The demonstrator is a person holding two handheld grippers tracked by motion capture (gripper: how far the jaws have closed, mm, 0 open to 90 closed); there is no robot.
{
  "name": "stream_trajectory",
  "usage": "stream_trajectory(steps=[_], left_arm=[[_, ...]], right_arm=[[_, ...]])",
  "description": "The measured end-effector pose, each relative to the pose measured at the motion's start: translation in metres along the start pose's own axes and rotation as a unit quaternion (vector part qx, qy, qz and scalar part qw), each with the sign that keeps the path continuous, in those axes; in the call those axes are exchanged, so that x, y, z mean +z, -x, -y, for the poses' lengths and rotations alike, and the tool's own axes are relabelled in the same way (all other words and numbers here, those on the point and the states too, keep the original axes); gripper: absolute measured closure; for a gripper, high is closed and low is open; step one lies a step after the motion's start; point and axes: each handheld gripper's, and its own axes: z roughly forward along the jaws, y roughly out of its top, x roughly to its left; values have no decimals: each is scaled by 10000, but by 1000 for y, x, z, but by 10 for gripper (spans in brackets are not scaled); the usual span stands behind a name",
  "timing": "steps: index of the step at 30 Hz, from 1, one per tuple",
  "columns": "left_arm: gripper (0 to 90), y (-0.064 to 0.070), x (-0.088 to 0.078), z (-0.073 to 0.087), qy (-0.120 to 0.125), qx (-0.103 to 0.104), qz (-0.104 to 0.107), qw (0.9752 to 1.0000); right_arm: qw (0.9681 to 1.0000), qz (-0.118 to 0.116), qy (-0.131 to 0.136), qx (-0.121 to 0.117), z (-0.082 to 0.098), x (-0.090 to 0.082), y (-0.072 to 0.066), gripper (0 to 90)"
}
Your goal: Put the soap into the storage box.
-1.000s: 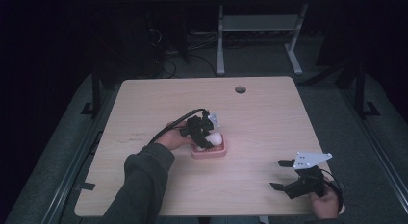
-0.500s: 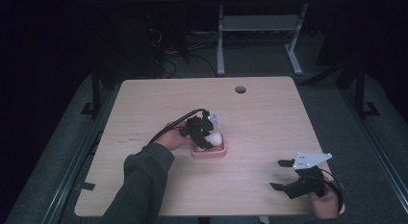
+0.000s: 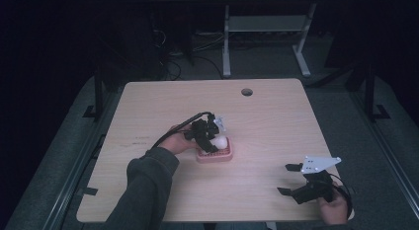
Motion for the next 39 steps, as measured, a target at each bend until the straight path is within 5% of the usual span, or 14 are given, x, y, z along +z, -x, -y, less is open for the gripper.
stream_trajectory(steps=[6,11,39], left_arm=[[489,0,4,0,-93,2,-37,9999],[465,-1,-6,0,167,-82,-39,9998],[369,18,-31,18,518,-203,-144,9983]], right_arm=[[10000,1,6,-5,0,0,0,141],[10000,-3,5,-3,0,0,0,141],[9999,92,-47,25,-1,0,0,141]])
